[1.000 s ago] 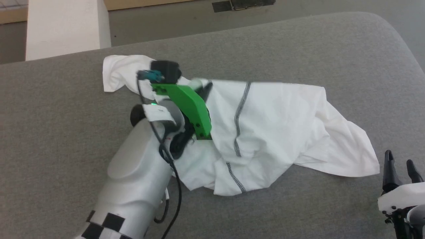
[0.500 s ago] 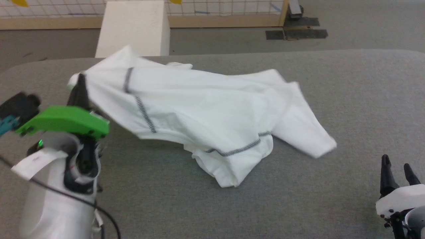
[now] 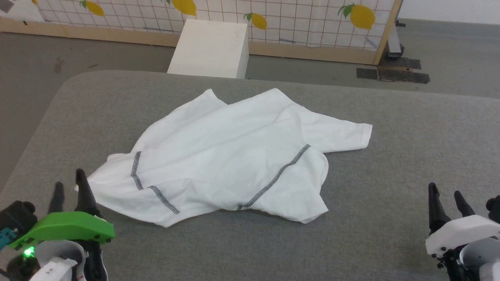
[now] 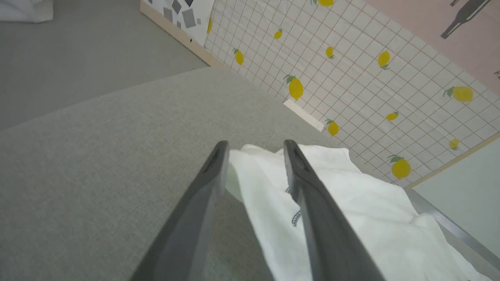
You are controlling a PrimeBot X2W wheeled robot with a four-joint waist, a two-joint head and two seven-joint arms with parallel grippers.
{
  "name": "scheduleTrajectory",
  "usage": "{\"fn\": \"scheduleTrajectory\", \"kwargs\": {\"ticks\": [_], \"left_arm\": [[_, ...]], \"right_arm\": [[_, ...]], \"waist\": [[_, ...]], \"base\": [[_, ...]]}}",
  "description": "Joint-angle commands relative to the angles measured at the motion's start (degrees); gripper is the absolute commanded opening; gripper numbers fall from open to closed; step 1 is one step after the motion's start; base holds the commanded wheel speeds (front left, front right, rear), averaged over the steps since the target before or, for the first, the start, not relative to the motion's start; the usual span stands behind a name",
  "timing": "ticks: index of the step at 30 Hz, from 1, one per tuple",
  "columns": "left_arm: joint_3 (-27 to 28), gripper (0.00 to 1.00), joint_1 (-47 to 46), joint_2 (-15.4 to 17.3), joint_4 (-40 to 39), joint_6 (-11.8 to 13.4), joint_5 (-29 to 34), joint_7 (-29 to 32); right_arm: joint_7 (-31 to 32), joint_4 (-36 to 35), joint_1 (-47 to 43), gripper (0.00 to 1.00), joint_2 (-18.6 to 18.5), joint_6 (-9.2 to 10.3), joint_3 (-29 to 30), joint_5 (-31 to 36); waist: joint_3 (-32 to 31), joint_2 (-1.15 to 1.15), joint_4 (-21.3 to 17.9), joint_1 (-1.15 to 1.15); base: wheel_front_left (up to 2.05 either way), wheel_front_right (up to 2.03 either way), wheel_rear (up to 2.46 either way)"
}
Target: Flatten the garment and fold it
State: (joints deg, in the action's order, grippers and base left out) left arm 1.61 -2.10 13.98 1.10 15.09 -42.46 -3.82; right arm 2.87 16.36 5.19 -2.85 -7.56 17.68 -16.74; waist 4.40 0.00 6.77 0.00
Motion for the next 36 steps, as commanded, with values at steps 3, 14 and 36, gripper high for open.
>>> {"fn": "scheduleTrajectory", "kwargs": {"ticks": [3,14,36], "left_arm": [[-2.9,1.00,-1.0,3.6,-0.9,-1.5,10.1,-8.3],[-8.6,1.00,3.1,-0.1,2.9,-1.2,20.3,-11.1],[-3.1,1.00,1.2,-6.7,3.8,-6.1,22.6,-11.2]], "right_arm": [[1.8,-1.8,0.2,1.00,0.0,0.08,-3.2,0.7],[24.8,-2.2,6.0,1.00,0.0,0.08,-23.2,5.9],[23.5,2.6,12.5,0.00,-2.5,0.08,-18.4,5.5]], "waist": [[-0.6,0.00,0.8,0.00],[0.9,0.00,2.2,0.00],[2.2,0.00,1.5,0.00]], "base": [[0.00,0.00,0.00],[0.00,0.00,0.00],[0.00,0.00,0.00]]}}
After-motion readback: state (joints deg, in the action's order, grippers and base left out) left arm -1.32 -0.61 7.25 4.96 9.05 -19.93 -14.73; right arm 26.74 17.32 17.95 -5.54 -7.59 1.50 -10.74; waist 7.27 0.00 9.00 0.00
